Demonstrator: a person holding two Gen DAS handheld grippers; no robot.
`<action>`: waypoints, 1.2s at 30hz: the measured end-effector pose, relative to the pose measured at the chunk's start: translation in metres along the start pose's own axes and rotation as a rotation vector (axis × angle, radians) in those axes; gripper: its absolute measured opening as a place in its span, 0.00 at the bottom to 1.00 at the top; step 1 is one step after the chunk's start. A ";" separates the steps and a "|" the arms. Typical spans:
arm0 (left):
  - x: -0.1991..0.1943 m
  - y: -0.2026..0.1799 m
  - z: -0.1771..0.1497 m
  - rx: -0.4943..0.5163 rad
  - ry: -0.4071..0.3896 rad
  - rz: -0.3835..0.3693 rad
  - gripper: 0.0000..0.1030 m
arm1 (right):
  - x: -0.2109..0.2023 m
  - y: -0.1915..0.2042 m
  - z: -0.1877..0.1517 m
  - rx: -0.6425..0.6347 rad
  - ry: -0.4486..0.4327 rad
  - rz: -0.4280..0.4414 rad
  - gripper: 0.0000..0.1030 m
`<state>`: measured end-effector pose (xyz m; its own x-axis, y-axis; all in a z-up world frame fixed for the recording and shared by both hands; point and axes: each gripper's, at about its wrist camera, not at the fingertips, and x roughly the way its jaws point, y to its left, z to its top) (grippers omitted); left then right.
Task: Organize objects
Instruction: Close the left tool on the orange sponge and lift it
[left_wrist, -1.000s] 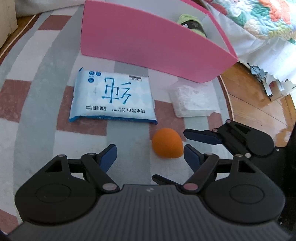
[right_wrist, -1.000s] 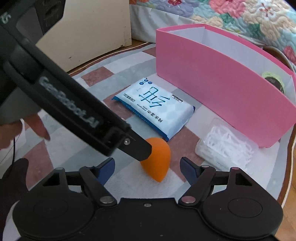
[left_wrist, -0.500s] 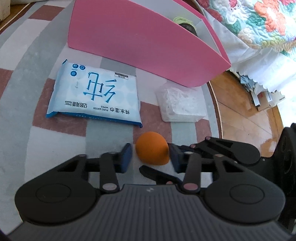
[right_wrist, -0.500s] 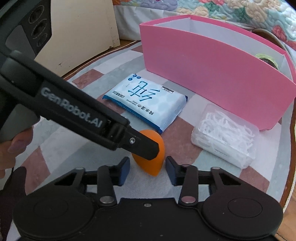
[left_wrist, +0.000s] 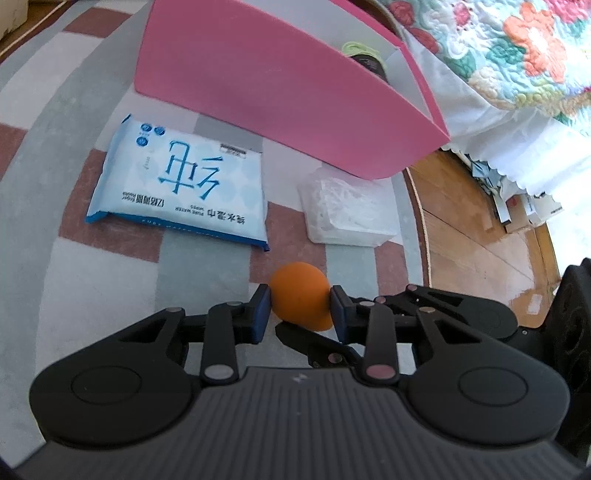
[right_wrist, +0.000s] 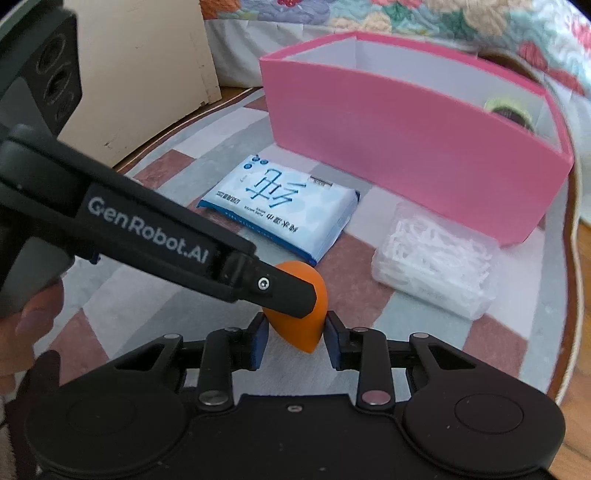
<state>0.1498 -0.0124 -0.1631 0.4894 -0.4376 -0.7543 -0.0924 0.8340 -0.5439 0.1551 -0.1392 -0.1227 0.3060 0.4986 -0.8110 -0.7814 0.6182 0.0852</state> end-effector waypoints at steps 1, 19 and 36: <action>-0.002 -0.003 0.000 0.013 0.005 0.006 0.32 | -0.001 0.002 0.000 -0.009 -0.004 -0.007 0.36; -0.033 -0.019 0.006 0.059 0.001 -0.053 0.32 | -0.035 0.003 0.008 0.021 -0.032 0.003 0.37; -0.081 -0.056 0.021 0.145 -0.054 -0.037 0.32 | -0.079 0.007 0.036 0.014 -0.080 -0.002 0.36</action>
<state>0.1336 -0.0168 -0.0639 0.5365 -0.4536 -0.7116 0.0507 0.8591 -0.5093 0.1449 -0.1518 -0.0374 0.3503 0.5440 -0.7624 -0.7732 0.6274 0.0925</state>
